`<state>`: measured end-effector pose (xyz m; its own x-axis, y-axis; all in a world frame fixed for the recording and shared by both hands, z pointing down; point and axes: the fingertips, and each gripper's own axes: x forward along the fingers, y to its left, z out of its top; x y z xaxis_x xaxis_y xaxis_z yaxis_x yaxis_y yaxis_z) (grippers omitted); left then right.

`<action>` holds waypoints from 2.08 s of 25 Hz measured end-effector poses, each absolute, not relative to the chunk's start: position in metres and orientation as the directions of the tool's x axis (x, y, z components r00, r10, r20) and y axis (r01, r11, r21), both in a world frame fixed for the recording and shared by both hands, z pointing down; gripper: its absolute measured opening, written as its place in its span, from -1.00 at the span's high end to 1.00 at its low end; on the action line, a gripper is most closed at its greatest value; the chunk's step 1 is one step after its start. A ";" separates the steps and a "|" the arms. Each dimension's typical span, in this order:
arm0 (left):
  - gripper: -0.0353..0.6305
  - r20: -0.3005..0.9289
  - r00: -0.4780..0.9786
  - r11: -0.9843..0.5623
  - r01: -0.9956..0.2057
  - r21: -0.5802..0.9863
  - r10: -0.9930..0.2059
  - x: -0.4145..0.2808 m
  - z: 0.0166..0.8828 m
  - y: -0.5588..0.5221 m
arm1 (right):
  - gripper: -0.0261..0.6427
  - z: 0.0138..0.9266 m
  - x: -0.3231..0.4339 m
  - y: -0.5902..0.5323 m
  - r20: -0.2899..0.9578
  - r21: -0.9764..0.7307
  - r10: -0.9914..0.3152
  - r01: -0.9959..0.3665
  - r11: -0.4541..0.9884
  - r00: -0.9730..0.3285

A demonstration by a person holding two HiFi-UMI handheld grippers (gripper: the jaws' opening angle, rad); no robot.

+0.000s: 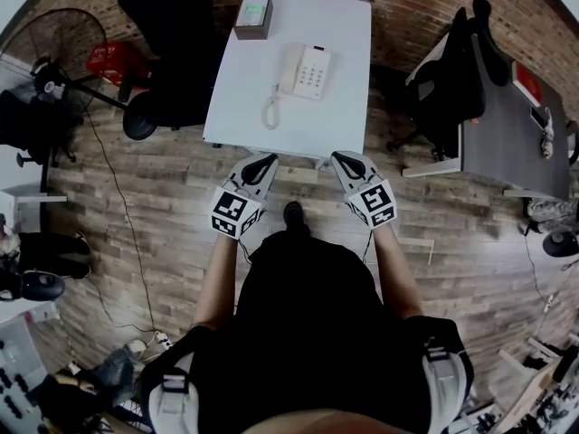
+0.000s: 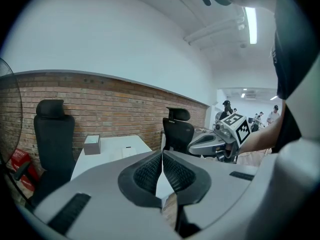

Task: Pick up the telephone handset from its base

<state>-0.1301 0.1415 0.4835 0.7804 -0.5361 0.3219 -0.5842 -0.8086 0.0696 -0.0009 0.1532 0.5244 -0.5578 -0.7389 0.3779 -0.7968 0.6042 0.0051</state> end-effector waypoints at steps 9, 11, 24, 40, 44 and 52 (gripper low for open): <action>0.82 0.318 0.810 -0.839 -0.539 0.075 -0.492 -0.142 0.489 0.109 | 0.93 0.531 -0.013 0.130 0.393 0.011 -0.768 -0.832 0.554 -0.506; 0.82 0.320 0.815 -0.845 -0.529 0.075 -0.482 -0.142 0.490 0.104 | 0.93 0.533 -0.012 0.127 0.392 0.010 -0.774 -0.839 0.543 -0.496; 0.82 0.345 0.804 -0.835 -0.542 0.089 -0.485 -0.132 0.497 0.058 | 0.93 0.535 0.001 0.076 0.411 0.000 -0.756 -0.829 0.559 -0.510; 0.82 0.360 0.713 -0.724 -0.678 0.129 -0.602 -0.088 0.508 -0.037 | 0.93 0.547 0.049 -0.032 0.436 -0.011 -0.657 -0.733 0.680 -0.615; 0.82 0.351 0.686 -0.678 -0.716 0.167 -0.638 -0.077 0.508 -0.057 | 0.93 0.550 0.061 -0.057 0.441 -0.026 -0.623 -0.703 0.711 -0.646; 0.82 0.354 0.626 -0.607 -0.774 0.180 -0.694 -0.058 0.512 -0.084 | 0.93 0.555 0.078 -0.095 0.433 -0.042 -0.562 -0.638 0.769 -0.705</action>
<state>-0.0578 -0.0845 0.5121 0.6264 -0.6945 0.3540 -0.7744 -0.6065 0.1802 0.0778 -0.0952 0.5546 -0.7048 -0.5618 0.4331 -0.6383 0.7687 -0.0417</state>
